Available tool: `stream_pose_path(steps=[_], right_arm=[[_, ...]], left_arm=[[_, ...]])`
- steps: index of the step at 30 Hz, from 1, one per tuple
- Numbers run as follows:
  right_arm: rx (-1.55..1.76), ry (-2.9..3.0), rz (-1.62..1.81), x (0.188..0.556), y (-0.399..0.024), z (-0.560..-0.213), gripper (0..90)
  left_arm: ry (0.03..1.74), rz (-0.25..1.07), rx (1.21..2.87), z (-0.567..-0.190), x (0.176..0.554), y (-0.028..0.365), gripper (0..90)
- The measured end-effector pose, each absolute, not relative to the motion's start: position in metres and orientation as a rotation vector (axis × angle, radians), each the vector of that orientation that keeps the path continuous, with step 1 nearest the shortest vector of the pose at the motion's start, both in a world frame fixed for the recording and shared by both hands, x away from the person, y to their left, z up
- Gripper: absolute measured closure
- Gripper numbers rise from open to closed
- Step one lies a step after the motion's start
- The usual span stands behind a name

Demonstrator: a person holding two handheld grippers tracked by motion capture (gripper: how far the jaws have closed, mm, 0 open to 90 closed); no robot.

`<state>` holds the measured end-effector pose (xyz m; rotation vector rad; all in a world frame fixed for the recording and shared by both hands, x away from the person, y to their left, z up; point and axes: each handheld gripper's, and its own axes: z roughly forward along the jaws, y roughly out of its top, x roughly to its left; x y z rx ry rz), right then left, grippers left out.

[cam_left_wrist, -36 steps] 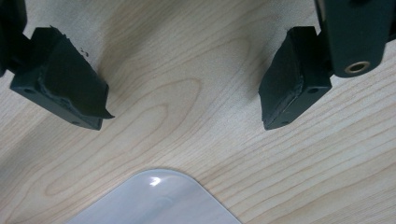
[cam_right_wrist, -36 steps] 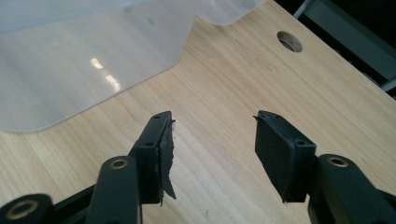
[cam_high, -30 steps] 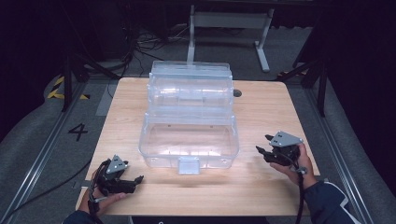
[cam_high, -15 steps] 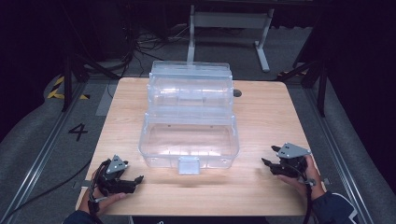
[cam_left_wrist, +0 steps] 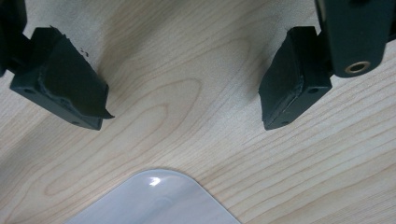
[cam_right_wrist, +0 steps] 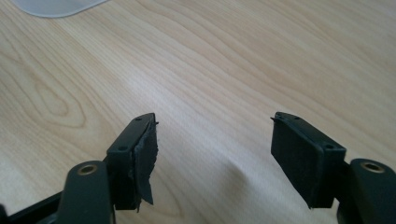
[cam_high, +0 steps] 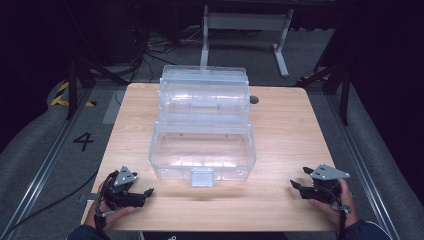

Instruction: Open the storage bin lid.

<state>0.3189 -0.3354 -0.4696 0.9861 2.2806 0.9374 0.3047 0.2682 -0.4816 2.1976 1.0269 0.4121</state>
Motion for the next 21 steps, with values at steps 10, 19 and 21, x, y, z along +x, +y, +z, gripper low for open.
stream_pose_path(steps=[10,19,21], right_arm=[[1.193,2.274,1.023,0.31,-0.356,-0.486,23.9],[1.19,2.28,1.024,0.312,-0.356,-0.486,21.7],[1.19,2.28,1.024,0.313,-0.356,-0.486,21.7]], left_arm=[[1.015,0.399,2.203,-0.482,0.306,0.268,15.6],[1.019,0.4,2.205,-0.482,0.306,0.268,15.4],[1.02,0.401,2.205,-0.482,0.306,0.268,15.3]])
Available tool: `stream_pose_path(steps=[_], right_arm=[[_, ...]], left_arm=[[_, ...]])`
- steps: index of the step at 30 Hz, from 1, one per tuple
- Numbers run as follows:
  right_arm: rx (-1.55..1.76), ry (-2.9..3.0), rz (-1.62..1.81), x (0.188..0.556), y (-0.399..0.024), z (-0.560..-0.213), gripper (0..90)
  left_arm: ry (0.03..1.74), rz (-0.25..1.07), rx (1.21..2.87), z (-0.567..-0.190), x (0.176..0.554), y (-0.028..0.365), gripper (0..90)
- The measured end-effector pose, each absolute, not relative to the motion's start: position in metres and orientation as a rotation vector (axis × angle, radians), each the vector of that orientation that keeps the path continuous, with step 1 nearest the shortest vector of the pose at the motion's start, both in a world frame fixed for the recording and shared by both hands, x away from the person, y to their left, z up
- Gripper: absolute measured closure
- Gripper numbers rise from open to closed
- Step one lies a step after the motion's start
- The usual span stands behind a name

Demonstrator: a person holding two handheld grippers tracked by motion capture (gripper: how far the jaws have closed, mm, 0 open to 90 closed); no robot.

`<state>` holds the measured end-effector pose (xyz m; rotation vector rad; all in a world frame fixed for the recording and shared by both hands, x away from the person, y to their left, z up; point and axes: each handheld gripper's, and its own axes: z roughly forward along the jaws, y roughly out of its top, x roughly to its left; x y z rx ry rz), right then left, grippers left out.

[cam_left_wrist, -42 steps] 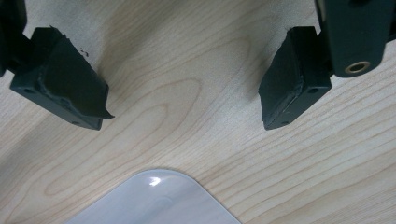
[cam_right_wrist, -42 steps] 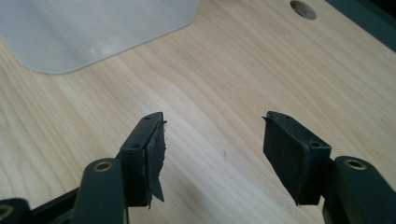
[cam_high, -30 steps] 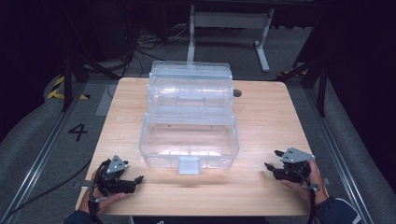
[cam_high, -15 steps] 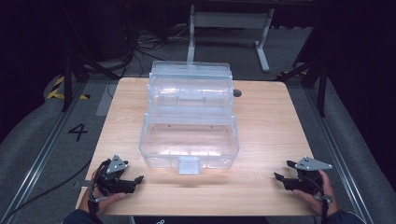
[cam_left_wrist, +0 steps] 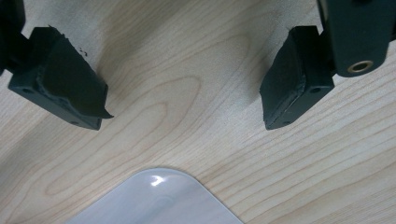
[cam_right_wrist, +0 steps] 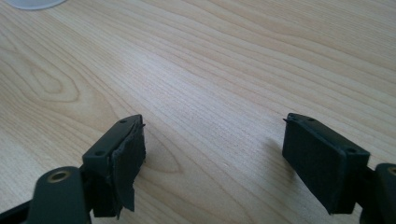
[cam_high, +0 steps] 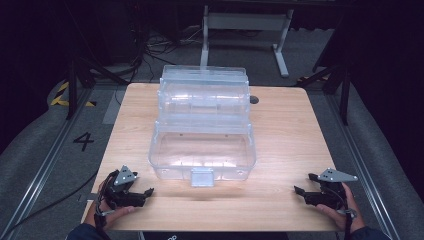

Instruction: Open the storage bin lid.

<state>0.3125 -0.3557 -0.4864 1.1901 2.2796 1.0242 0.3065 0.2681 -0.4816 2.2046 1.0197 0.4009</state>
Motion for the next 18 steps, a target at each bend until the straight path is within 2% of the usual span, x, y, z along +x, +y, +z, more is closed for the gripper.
stream_pose_path(steps=[18], right_arm=[[1.188,2.291,1.015,0.3154,-0.3547,-0.4866,17.4]], left_arm=[[1.02,0.401,2.2,-0.4818,0.3059,0.2684,15.2]])
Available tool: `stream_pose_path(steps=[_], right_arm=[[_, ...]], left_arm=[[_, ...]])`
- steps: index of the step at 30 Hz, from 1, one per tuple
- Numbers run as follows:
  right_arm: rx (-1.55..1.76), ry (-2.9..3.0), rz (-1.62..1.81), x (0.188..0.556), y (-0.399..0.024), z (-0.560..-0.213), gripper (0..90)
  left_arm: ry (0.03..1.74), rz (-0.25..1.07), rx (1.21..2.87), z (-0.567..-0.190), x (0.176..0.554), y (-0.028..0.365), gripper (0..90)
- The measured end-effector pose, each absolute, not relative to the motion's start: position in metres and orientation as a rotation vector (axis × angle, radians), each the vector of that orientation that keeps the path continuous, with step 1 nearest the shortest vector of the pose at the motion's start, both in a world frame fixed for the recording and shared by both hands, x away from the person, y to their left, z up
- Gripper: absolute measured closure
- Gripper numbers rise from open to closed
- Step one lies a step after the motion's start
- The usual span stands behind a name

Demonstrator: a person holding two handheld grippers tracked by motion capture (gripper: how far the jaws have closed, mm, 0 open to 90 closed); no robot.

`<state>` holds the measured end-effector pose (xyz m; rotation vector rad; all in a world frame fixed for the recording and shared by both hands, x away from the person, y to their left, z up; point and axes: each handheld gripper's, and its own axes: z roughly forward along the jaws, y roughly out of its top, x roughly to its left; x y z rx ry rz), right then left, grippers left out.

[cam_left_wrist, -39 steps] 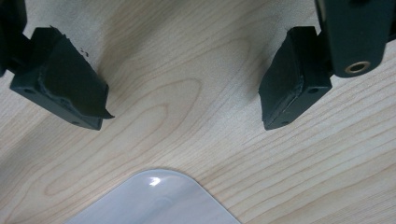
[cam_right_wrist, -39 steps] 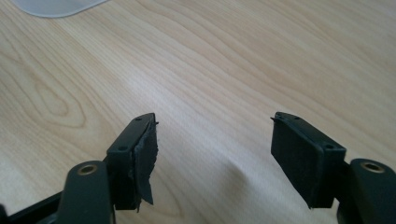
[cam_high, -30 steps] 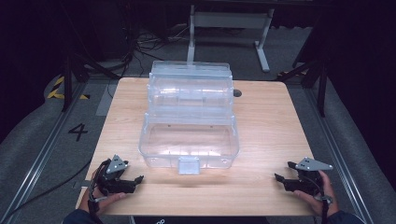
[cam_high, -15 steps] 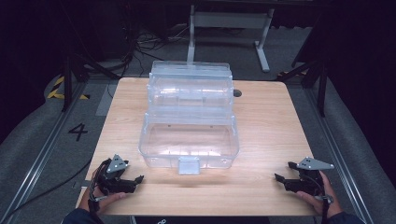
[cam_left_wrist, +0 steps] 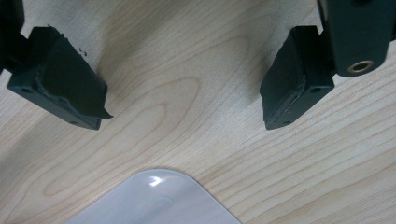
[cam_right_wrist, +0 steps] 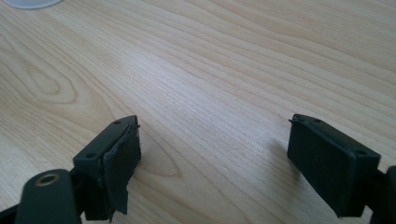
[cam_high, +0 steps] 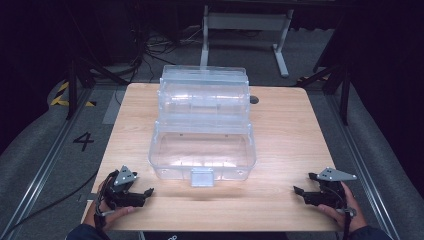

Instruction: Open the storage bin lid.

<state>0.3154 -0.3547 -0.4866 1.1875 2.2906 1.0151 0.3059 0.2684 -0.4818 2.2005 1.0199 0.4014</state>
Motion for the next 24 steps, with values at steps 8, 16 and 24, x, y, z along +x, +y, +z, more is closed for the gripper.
stream_pose_path(steps=[8,16,24], right_arm=[[1.182,2.296,1.02,0.3168,-0.354,-0.4867,16.8],[1.177,2.299,1.017,0.3175,-0.354,-0.4866,16.5],[1.181,2.3,1.017,0.3192,-0.3534,-0.4867,15.3]], left_arm=[[1.032,0.409,2.199,-0.4817,0.3046,0.269,15.2],[1.043,0.408,2.191,-0.4818,0.3037,0.2691,15.2],[1.065,0.407,2.183,-0.4819,0.3027,0.2688,15.2]])
